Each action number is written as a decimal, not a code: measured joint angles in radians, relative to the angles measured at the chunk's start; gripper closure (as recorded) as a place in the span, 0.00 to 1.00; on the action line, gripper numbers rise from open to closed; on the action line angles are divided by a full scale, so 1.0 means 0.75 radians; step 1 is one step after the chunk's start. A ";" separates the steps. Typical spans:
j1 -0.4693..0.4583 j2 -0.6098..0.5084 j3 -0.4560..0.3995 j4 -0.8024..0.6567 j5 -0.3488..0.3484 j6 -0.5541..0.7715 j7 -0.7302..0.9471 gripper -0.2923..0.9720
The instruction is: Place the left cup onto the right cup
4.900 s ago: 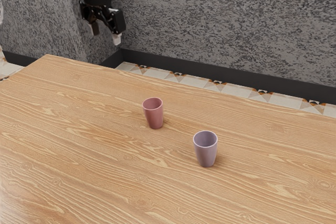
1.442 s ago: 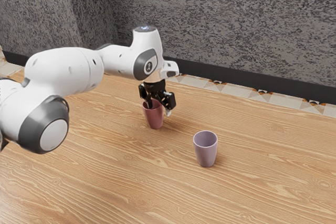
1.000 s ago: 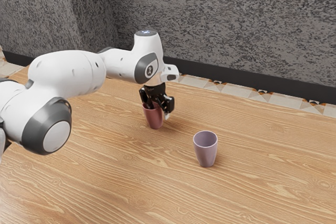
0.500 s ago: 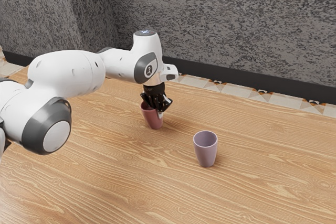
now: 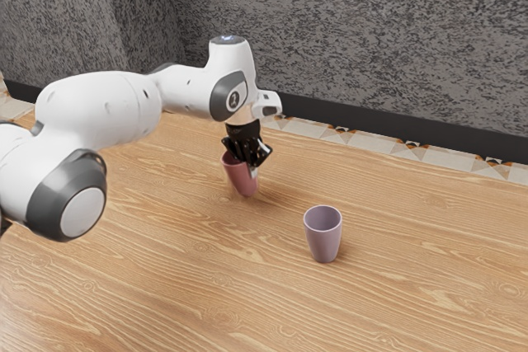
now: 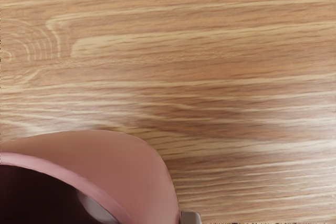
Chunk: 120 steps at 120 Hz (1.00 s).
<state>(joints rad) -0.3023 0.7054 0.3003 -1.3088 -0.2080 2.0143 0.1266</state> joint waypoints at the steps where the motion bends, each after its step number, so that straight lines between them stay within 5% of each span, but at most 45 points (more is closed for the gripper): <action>1: -0.002 -0.002 0.000 0.001 0.002 -0.002 -0.001 0.85; 27: -0.083 -0.099 -0.036 0.004 0.098 -0.083 -0.041 0.85; 62: -0.144 -0.231 -0.239 -0.003 0.266 -0.173 -0.138 0.85; 120: -0.211 -0.253 -0.298 -0.033 0.306 -0.221 -0.268 0.85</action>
<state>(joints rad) -0.4608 0.5155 0.0767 -1.3335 0.0216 1.8489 -0.0746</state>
